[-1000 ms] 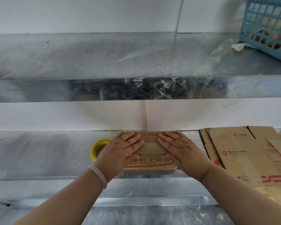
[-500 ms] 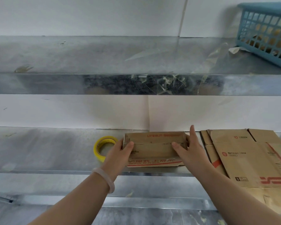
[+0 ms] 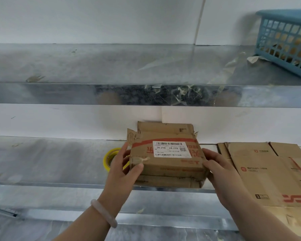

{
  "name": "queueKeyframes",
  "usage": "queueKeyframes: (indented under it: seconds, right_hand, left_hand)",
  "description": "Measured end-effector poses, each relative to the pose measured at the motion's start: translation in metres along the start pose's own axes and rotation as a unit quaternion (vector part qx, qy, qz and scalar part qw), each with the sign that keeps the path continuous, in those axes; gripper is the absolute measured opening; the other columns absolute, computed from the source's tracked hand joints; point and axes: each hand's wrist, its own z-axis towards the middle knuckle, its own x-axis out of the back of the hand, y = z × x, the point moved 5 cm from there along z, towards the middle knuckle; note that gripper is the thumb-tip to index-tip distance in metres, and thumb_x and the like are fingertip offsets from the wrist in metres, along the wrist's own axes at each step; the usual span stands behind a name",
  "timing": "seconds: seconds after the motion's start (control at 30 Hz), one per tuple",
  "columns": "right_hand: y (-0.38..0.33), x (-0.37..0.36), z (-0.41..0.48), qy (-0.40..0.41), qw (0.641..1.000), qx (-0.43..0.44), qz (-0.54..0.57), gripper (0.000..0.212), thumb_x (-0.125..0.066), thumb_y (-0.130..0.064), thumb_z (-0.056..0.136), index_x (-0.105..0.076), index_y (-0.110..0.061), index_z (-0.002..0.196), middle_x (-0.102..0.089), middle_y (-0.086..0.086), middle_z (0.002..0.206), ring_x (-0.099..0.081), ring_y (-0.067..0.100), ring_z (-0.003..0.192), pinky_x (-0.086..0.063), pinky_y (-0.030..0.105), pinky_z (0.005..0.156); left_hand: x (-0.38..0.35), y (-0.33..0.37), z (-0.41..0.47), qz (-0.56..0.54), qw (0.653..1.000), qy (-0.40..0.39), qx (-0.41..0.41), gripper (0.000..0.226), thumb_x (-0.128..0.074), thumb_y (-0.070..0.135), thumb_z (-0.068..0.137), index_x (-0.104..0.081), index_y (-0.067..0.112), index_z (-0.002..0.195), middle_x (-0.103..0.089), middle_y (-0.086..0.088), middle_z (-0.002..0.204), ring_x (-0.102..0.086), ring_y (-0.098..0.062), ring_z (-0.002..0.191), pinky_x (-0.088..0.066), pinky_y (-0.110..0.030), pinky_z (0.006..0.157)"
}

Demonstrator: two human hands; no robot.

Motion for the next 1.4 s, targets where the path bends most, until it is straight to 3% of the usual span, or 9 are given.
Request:
queueKeyframes:
  seconds: [0.13, 0.27, 0.43, 0.53, 0.67, 0.83, 1.0, 1.23, 1.4]
  right_hand:
    - [0.013, 0.003, 0.004, -0.017, 0.998, 0.030, -0.050, 0.064, -0.062, 0.002, 0.089, -0.043, -0.029, 0.142, -0.069, 0.002, 0.108, -0.066, 0.007, 0.101, -0.056, 0.024, 0.078]
    - [0.008, 0.002, 0.006, -0.036, 0.989, 0.084, -0.117, 0.065, -0.056, 0.012, 0.087, -0.057, -0.038, 0.128, -0.065, 0.005, 0.098, -0.066, 0.005, 0.098, -0.057, 0.022, 0.075]
    - [0.013, 0.004, 0.018, 0.027, 1.000, 0.007, 0.002, 0.023, -0.043, -0.021, 0.102, -0.063, -0.017, 0.112, -0.070, 0.006, 0.108, -0.065, 0.020, 0.107, -0.052, 0.038, 0.093]
    - [0.017, 0.005, 0.020, 0.016, 0.998, -0.050, -0.032, 0.044, -0.040, -0.053, 0.098, -0.056, -0.019, 0.121, -0.065, 0.006, 0.113, -0.061, 0.024, 0.110, -0.051, 0.047, 0.097]
    - [0.008, 0.010, 0.022, 0.015, 0.992, -0.070, -0.107, 0.079, -0.040, -0.077, 0.068, -0.055, -0.024, 0.124, -0.066, 0.004, 0.114, -0.062, 0.024, 0.109, -0.051, 0.051, 0.095]
    - [-0.002, 0.014, 0.024, 0.011, 0.990, -0.063, -0.122, 0.032, -0.052, -0.046, 0.096, -0.060, -0.019, 0.111, -0.070, 0.002, 0.104, -0.064, 0.019, 0.099, -0.052, 0.047, 0.095]
    - [0.004, 0.022, 0.023, 0.003, 0.993, -0.064, -0.100, 0.018, -0.051, -0.027, 0.100, -0.063, -0.015, 0.107, -0.073, 0.003, 0.096, -0.068, 0.020, 0.095, -0.054, 0.046, 0.093]
    - [-0.025, 0.032, 0.030, 0.069, 0.963, 0.159, -0.205, 0.026, -0.070, -0.031, 0.087, -0.053, -0.035, 0.108, -0.059, -0.012, 0.111, -0.063, 0.007, 0.095, -0.055, 0.027, 0.078]
    - [-0.046, 0.020, 0.029, -0.041, 0.862, 0.305, -0.403, 0.007, -0.059, -0.044, 0.086, -0.059, -0.051, 0.085, -0.049, -0.025, 0.118, -0.054, -0.004, 0.103, -0.048, 0.019, 0.085]
  left_hand:
    - [0.002, -0.005, 0.011, -0.065, 0.995, 0.005, 0.082, 0.040, -0.052, 0.022, 0.096, -0.045, 0.038, 0.132, -0.053, 0.004, 0.119, -0.058, -0.008, 0.106, -0.054, -0.017, 0.074]
    - [0.013, -0.015, 0.021, 0.167, 0.986, 0.012, 0.005, 0.043, -0.060, 0.019, 0.091, -0.053, 0.043, 0.126, -0.052, 0.012, 0.120, -0.053, -0.007, 0.113, -0.050, -0.030, 0.091]
    - [0.011, -0.043, 0.019, 0.056, 0.996, 0.036, 0.055, 0.040, -0.056, -0.010, 0.088, -0.062, 0.027, 0.100, -0.071, 0.019, 0.094, -0.066, -0.013, 0.102, -0.051, -0.017, 0.076]
    - [0.012, -0.054, 0.012, -0.016, 0.990, 0.055, 0.129, 0.014, -0.051, 0.014, 0.097, -0.065, 0.013, 0.097, -0.075, 0.003, 0.088, -0.068, -0.025, 0.098, -0.054, -0.024, 0.072]
    - [0.012, -0.035, 0.018, -0.057, 0.982, 0.041, 0.174, 0.034, -0.041, 0.039, 0.098, -0.065, 0.015, 0.097, -0.075, 0.003, 0.083, -0.072, -0.015, 0.080, -0.056, -0.027, 0.062]
    - [0.013, -0.030, 0.025, 0.061, 0.979, 0.039, 0.189, 0.016, -0.054, 0.028, 0.096, -0.067, 0.020, 0.094, -0.073, 0.002, 0.088, -0.068, -0.022, 0.095, -0.055, -0.045, 0.085]
    - [0.008, -0.025, 0.015, -0.040, 0.972, 0.058, 0.222, 0.027, -0.052, 0.046, 0.092, -0.064, 0.025, 0.104, -0.073, -0.001, 0.097, -0.069, -0.022, 0.093, -0.057, -0.047, 0.081]
    - [0.017, -0.009, 0.027, 0.210, 0.972, 0.099, 0.033, 0.051, -0.076, 0.032, 0.078, -0.044, 0.033, 0.118, -0.049, 0.007, 0.122, -0.057, -0.010, 0.102, -0.052, -0.024, 0.080]
    - [0.009, 0.009, 0.019, 0.410, 0.880, 0.055, -0.233, 0.032, -0.083, 0.025, 0.070, -0.062, 0.025, 0.094, -0.042, 0.005, 0.121, -0.044, -0.003, 0.106, -0.039, -0.011, 0.089]
